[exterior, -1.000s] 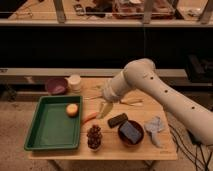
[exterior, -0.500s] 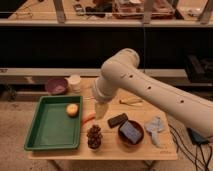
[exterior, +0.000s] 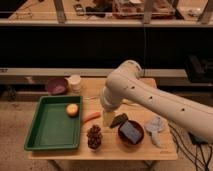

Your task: Place eraser in tray

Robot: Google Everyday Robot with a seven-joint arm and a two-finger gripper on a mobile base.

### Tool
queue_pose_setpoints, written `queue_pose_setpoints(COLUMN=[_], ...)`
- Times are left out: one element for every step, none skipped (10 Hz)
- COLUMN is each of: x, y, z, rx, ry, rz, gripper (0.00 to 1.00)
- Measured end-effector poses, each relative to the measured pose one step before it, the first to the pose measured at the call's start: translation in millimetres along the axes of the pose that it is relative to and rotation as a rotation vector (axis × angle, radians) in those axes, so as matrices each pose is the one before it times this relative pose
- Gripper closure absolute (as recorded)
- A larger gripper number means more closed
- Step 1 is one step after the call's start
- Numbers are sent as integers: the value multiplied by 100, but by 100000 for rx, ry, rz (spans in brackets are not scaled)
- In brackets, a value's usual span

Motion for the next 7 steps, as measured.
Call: queue_pose_setpoints(x=[-1009,-1296,-444,-7,57,25,-2], y=[-58,623,130,-40,10,3,-5], z=[1024,1379,155,-11,1,12,-4], rx=[577,-414,-266,90,11,17,22], ry=[-747,-198,-8,115,30,21,10], rz=[1998,3074,1107,129,-90,-41,17], gripper=[20,20,20,20,20,20,20])
